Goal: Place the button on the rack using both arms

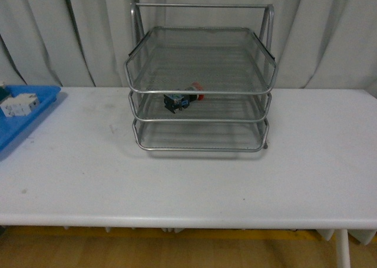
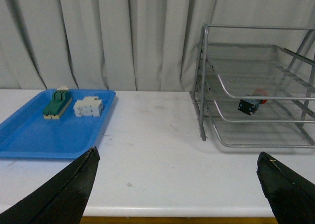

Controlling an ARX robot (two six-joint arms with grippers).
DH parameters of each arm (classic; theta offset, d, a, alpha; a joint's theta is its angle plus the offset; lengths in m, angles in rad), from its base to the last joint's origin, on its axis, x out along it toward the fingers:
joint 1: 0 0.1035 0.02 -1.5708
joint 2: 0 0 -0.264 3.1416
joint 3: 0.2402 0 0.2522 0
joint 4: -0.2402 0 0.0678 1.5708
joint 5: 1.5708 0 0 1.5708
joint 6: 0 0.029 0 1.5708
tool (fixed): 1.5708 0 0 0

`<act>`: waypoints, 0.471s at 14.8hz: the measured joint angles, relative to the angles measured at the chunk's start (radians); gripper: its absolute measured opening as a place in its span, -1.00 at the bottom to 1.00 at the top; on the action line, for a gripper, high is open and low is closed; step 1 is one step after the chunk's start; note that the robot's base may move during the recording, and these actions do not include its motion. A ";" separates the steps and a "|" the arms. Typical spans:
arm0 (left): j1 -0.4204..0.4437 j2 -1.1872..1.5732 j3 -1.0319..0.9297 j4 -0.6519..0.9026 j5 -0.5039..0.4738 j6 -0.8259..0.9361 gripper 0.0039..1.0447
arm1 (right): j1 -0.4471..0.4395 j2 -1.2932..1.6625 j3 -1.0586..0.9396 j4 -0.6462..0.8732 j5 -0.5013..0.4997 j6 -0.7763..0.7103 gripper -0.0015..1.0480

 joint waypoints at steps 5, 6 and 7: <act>0.000 0.000 0.000 0.000 0.000 0.000 0.88 | 0.000 0.002 -0.002 -0.019 0.001 -0.002 -0.56; 0.000 0.000 0.000 0.000 0.000 0.000 0.88 | 0.000 0.002 -0.002 -0.019 0.000 -0.002 -0.32; 0.000 0.000 0.000 0.000 0.000 0.000 0.88 | 0.000 0.002 -0.002 -0.018 0.000 -0.002 -0.04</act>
